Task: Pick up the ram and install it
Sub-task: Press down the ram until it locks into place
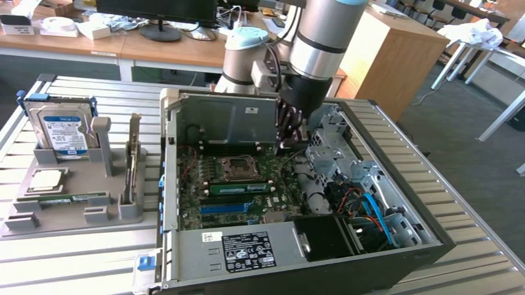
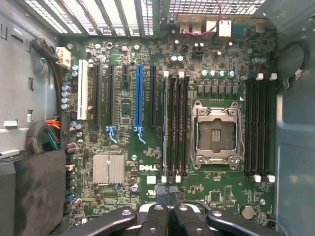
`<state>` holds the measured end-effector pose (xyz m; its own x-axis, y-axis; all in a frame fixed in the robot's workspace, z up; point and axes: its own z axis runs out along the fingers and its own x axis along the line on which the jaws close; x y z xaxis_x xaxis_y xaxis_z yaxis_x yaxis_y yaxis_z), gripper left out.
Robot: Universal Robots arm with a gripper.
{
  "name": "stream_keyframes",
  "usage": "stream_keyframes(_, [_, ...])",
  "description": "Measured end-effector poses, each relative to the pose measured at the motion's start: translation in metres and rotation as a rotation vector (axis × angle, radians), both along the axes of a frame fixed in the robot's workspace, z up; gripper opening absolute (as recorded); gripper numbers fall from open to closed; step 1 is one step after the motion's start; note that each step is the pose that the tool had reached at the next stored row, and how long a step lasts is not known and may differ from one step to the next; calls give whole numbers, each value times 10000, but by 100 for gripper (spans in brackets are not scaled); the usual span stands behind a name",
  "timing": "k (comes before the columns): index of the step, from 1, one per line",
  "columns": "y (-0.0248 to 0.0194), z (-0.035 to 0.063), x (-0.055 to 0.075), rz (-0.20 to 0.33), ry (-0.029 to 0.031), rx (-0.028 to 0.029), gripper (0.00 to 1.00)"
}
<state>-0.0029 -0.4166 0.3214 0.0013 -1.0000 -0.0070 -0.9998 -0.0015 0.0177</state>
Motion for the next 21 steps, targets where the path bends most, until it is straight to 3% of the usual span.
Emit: stream_keyframes(21, [0,-200,0,0,0,0,10])
